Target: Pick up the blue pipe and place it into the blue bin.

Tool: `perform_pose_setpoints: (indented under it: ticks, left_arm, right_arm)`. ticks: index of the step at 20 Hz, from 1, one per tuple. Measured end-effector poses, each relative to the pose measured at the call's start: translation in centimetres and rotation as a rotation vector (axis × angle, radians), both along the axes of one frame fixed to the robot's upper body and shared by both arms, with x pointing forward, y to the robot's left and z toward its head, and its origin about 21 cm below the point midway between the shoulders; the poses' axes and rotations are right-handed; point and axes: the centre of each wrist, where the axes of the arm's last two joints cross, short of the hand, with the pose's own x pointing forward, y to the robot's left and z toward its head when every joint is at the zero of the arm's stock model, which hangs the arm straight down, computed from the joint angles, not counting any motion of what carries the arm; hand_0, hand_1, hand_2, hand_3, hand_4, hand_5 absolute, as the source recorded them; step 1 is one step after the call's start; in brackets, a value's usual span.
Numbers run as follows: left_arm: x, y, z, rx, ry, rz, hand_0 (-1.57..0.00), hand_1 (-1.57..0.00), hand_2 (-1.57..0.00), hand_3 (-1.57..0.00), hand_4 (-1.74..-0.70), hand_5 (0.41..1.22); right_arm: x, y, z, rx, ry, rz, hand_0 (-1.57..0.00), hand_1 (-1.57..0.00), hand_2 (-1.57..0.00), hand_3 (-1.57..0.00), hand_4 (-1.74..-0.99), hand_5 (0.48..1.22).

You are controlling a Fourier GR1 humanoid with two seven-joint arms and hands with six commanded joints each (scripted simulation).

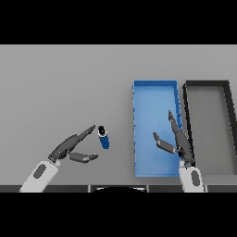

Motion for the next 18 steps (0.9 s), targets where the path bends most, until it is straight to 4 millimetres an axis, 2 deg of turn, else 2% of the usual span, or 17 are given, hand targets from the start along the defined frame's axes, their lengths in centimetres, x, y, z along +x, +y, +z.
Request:
perform_pose_setpoints:
  ticks: [5, 12, 15, 16, 17, 18]
  left_arm:
    - [0.7, -3.3, -1.2, -0.035, -0.043, -0.006, 0.0, 0.0, 0.0, 0.0, -1.23, 0.502]
    - [2.5, -6.0, -3.2, -0.026, -0.064, -0.009, 0.0, 0.0, 0.0, 0.0, -1.16, 0.491]
    - [2.6, -7.8, -3.6, -0.084, -0.039, -0.034, 0.0, 0.0, -0.02, -0.02, -1.22, 0.536]
    - [2.9, -7.9, -3.6, -0.109, -0.027, -0.031, 0.0, 0.0, -0.08, -0.07, -1.24, 0.566]
    - [3.1, -8.2, -3.6, -0.118, -0.015, -0.027, 0.0, -0.09, -0.21, -0.2, -1.28, 0.607]
    - [3.0, -8.4, -3.8, -0.136, -0.018, -0.024, -0.09, -0.25, -0.39, -0.47, -1.31, 0.73]
  right_arm:
    - [0.3, -0.3, 0.4, 0.01, 0.007, -0.006, 0.0, 0.0, 0.0, 0.0, -1.314, 0.653]
    - [-0.4, -0.5, 0.0, 0.01, 0.028, -0.009, 0.0, 0.0, 0.0, 0.0, -1.323, 0.665]
    - [-0.2, -0.4, 0.0, 0.001, 0.034, -0.017, 0.0, 0.0, 0.0, 0.0, -1.321, 0.664]
    - [-0.1, -0.5, -0.2, 0.004, 0.038, -0.017, 0.0, 0.0, 0.0, 0.0, -1.322, 0.664]
    - [-0.3, -0.4, 0.0, 0.006, 0.018, -0.012, 0.0, 0.0, 0.0, 0.0, -1.32, 0.664]
    - [-0.6, -0.6, -0.1, 0.0, 0.016, -0.008, 0.0, 0.0, 0.0, 0.0, -1.319, 0.663]
